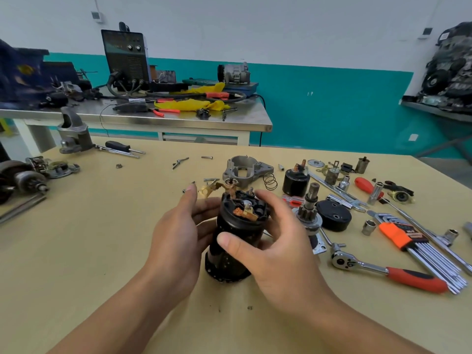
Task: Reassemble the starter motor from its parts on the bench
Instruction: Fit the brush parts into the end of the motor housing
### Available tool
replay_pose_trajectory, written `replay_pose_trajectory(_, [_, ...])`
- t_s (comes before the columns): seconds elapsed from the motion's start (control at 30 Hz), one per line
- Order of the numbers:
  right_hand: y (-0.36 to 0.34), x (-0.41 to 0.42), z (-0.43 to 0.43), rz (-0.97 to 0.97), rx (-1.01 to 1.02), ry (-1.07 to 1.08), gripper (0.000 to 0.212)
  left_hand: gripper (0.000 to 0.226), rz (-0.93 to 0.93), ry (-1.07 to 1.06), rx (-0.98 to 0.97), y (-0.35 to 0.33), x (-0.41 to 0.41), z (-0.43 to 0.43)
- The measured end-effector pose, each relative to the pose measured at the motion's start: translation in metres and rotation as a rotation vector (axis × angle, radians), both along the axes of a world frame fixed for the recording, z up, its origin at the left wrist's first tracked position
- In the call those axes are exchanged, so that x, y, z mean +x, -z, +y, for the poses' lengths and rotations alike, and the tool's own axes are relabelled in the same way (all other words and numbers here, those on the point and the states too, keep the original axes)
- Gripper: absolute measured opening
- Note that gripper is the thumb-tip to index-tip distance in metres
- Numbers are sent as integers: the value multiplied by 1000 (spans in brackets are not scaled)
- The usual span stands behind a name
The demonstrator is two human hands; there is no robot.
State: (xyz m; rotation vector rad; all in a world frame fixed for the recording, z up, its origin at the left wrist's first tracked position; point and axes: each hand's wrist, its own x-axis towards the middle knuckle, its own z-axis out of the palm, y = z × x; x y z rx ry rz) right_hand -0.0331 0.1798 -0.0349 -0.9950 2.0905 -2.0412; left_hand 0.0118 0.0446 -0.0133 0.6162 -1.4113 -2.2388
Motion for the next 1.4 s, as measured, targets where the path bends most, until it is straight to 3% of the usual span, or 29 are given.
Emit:
replay_pose_trajectory(0.13, [2,-7,0,38,41,1,62,34,1,1,-39,-2,0,-9])
replay_pose_trajectory(0.23, [3,-12,4,-3,55,-78,72,24,58,14,-134,-5,3,-12])
replay_pose_trajectory(0.4, [3,-20,12,-26,69,-208,82,27,111,133,-424,-15,13,-28])
replay_pose_trajectory(0.6, [-6,-28,23,-85,109,-369,103,12,200,383,-436,-23,25,-45])
replay_pose_trajectory(0.77, [-8,-19,23,-49,172,-323,104,20,189,535,-444,-23,28,-44])
replay_pose_trajectory(0.87, [-8,-14,21,9,194,-141,118,48,193,561,-441,-24,28,-46])
replay_pose_trajectory(0.93, [-9,-12,21,24,204,-70,115,56,200,578,-455,-24,28,-47])
replay_pose_trajectory(1.1, [-10,-22,28,-56,179,-233,107,39,187,524,-536,-22,27,-47])
replay_pose_trajectory(1.2, [-10,-26,28,-118,150,-347,102,49,195,494,-657,-20,26,-49])
replay_pose_trajectory(1.33, [-12,-24,28,-150,116,-395,89,64,233,711,-805,-17,26,-40])
replay_pose_trajectory(1.4, [-15,-22,30,-141,126,-370,93,63,219,744,-858,-15,26,-35])
